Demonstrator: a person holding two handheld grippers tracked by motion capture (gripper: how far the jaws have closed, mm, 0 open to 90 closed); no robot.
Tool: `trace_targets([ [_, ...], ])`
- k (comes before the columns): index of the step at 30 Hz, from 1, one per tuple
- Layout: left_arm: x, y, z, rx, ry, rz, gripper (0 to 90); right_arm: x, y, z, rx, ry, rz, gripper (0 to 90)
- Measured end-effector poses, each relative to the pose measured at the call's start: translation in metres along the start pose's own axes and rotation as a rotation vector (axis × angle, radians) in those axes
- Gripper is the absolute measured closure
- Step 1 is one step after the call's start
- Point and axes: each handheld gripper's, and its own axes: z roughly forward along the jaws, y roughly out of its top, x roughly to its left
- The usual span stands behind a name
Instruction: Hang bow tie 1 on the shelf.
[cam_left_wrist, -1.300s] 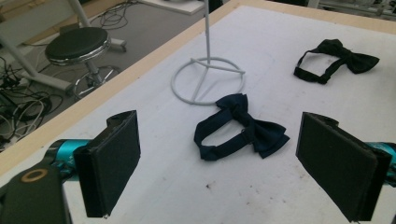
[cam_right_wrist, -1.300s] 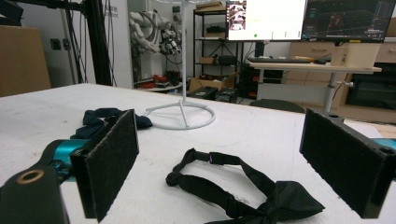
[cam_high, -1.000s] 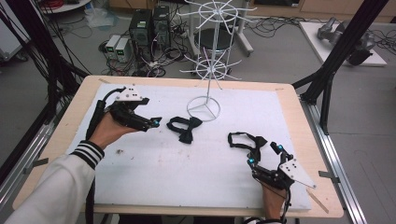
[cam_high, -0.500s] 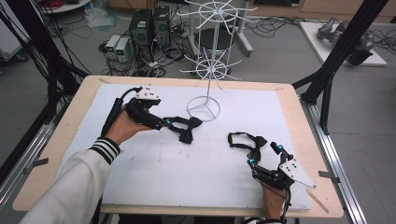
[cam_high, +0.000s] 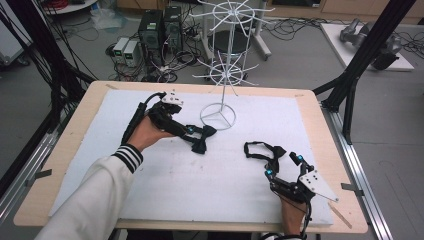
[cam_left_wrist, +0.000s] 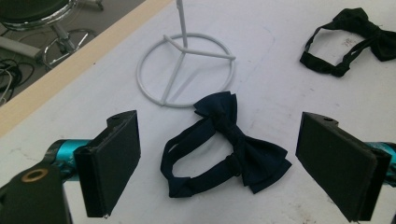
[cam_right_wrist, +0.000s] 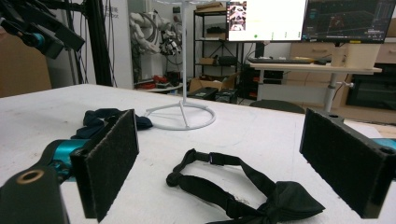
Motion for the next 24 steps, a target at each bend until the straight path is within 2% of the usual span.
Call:
trace_targets([
  [11, -0.005, 0.003, 0.021, 0.069, -0.022, -0.015, 14.5, 0.000, 0.000, 0.000, -0.002, -0.001, 0.001, 11.0],
  [20, -0.005, 0.003, 0.035, 0.100, -0.050, -0.038, 15.1, -0.001, 0.000, 0.000, 0.001, 0.003, 0.004, 11.0],
  [24, -0.007, 0.003, 0.042, 0.127, -0.067, -0.028, 15.8, 0.000, 0.000, 0.000, 0.002, 0.000, 0.004, 11.0],
])
